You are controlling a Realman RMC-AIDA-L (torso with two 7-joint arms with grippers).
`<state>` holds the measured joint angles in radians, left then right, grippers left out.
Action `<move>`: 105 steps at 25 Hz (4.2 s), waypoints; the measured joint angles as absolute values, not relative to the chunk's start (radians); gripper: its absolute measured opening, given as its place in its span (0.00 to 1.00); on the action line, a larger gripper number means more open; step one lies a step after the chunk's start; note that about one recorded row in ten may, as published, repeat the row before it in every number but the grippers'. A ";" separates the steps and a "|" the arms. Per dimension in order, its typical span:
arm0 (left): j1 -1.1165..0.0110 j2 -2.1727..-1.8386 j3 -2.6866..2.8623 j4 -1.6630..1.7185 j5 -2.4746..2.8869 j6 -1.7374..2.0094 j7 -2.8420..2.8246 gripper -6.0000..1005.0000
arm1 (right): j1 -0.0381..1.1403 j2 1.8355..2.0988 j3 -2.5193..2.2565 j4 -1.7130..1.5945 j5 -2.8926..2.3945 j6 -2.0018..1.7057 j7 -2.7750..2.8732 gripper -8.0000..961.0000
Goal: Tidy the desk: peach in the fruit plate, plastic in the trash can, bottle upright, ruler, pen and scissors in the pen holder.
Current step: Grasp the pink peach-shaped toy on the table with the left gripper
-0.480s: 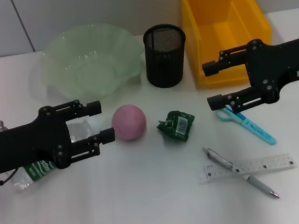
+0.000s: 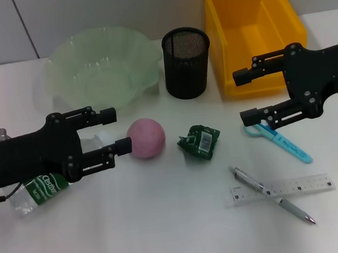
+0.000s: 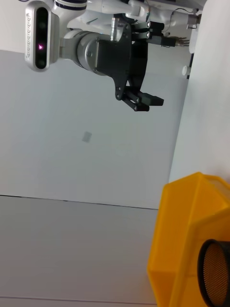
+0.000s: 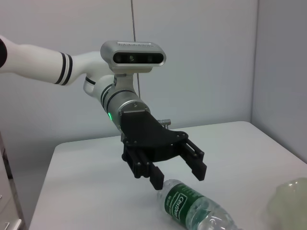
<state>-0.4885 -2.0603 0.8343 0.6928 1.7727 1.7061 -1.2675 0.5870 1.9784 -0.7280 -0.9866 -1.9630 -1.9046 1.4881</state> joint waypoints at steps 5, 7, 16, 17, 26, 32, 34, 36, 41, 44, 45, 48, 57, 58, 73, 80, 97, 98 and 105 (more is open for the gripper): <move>-0.511 -2.061 0.835 0.697 1.791 1.671 -1.311 0.65 | 0.584 1.987 -0.693 -0.992 -1.963 -1.897 1.497 0.78; -0.525 -2.061 0.843 0.698 1.807 1.642 -1.339 0.65 | 0.584 1.992 -0.652 -0.999 -1.959 -1.903 1.501 0.78; -0.573 -2.067 0.955 0.704 1.830 1.502 -1.423 0.64 | 0.542 1.980 -0.586 -1.011 -1.821 -1.920 1.502 0.78; -0.579 -2.068 0.969 0.703 1.830 1.487 -1.427 0.64 | 0.542 1.980 -0.585 -1.012 -1.820 -1.921 1.502 0.78; -0.608 -2.075 1.075 0.696 1.823 1.379 -1.461 0.63 | 0.543 1.979 -0.593 -1.012 -1.818 -1.922 1.505 0.79; -0.620 -2.077 1.090 0.691 1.820 1.332 -1.493 0.62 | 0.545 1.985 -0.593 -1.011 -1.818 -1.922 1.506 0.79; -0.621 -2.078 1.093 0.689 1.817 1.320 -1.494 0.62 | 0.546 1.988 -0.592 -1.010 -1.818 -1.922 1.506 0.79; -0.621 -2.079 1.099 0.685 1.813 1.309 -1.494 0.62 | 0.548 1.993 -0.589 -1.010 -1.818 -1.922 1.506 0.79; -0.619 -2.079 1.118 0.674 1.806 1.284 -1.486 0.62 | 0.553 2.002 -0.583 -1.011 -1.816 -1.915 1.506 0.78; -0.614 -2.078 1.125 0.674 1.806 1.274 -1.491 0.61 | 0.554 2.008 -0.583 -1.011 -1.814 -1.911 1.506 0.78; -0.613 -2.079 1.126 0.674 1.805 1.274 -1.491 0.61 | 0.554 2.009 -0.583 -1.011 -1.814 -1.911 1.506 0.78; -0.608 -2.078 1.138 0.673 1.805 1.267 -1.493 0.61 | 0.555 2.009 -0.585 -1.011 -1.814 -1.910 1.504 0.78; -0.608 -2.078 1.208 0.664 1.793 1.209 -1.494 0.60 | 0.560 2.012 -0.594 -1.011 -1.816 -1.910 1.501 0.78; -0.608 -2.078 1.218 0.664 1.788 1.201 -1.494 0.60 | 0.561 2.013 -0.594 -1.011 -1.817 -1.910 1.501 0.78; -0.627 -2.080 1.270 0.664 1.767 1.099 -1.494 0.59 | 0.566 2.011 -0.601 -1.002 -1.836 -1.910 1.483 0.78; -0.629 -2.080 1.309 0.664 1.771 1.054 -1.494 0.58 | 0.568 2.011 -0.609 -1.006 -1.841 -1.909 1.482 0.79; -0.630 -2.080 1.372 0.660 1.783 0.962 -1.494 0.57 | 0.574 2.011 -0.614 -1.002 -1.851 -1.908 1.483 0.78; -0.630 -2.080 1.374 0.660 1.783 0.959 -1.494 0.57 | 0.574 2.012 -0.614 -1.003 -1.852 -1.908 1.483 0.78; -0.630 -2.080 1.379 0.658 1.781 0.952 -1.494 0.56 | 0.572 2.019 -0.614 -1.009 -1.853 -1.908 1.483 0.78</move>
<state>-0.6297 -2.0800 1.3789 0.6580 1.7808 0.9524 -1.4944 0.5718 2.0188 -0.6136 -1.0087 -1.8527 -1.9082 1.4826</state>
